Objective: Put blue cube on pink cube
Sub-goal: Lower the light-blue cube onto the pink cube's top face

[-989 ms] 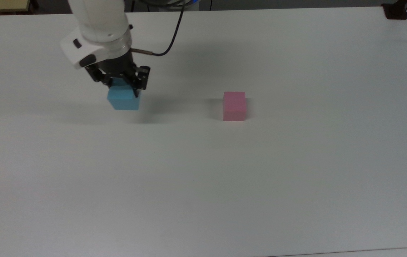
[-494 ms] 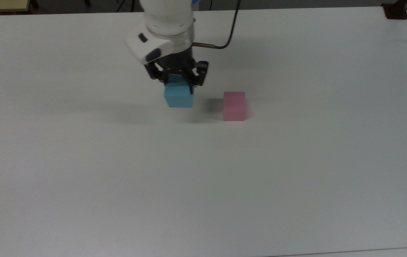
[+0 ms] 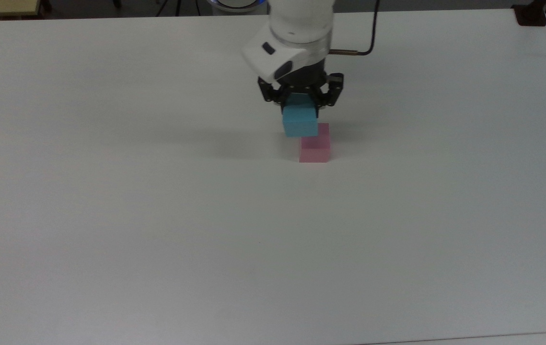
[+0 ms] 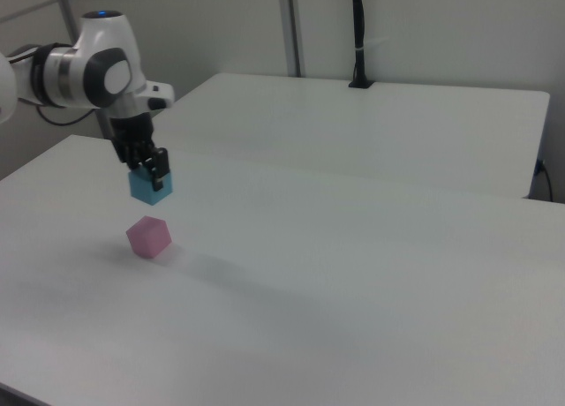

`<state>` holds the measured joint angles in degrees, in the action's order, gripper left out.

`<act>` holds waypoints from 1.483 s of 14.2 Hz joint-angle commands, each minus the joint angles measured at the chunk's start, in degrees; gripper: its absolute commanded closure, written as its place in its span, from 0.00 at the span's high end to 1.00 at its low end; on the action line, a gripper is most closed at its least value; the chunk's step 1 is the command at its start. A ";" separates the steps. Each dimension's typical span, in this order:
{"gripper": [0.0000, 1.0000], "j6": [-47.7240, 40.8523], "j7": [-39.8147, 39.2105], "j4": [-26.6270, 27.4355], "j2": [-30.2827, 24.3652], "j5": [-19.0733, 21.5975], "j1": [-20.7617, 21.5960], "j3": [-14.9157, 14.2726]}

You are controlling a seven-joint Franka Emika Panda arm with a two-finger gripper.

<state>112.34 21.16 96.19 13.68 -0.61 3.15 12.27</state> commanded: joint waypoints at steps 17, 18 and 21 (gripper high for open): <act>0.44 0.33 6.00 2.95 4.16 -7.04 5.90 -0.23; 0.44 1.73 6.96 2.86 4.77 -7.12 5.90 -0.23; 0.44 3.32 9.42 2.77 5.48 -8.53 5.99 -0.23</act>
<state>113.82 27.30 98.57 18.93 -7.36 8.39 12.32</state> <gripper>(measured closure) 0.405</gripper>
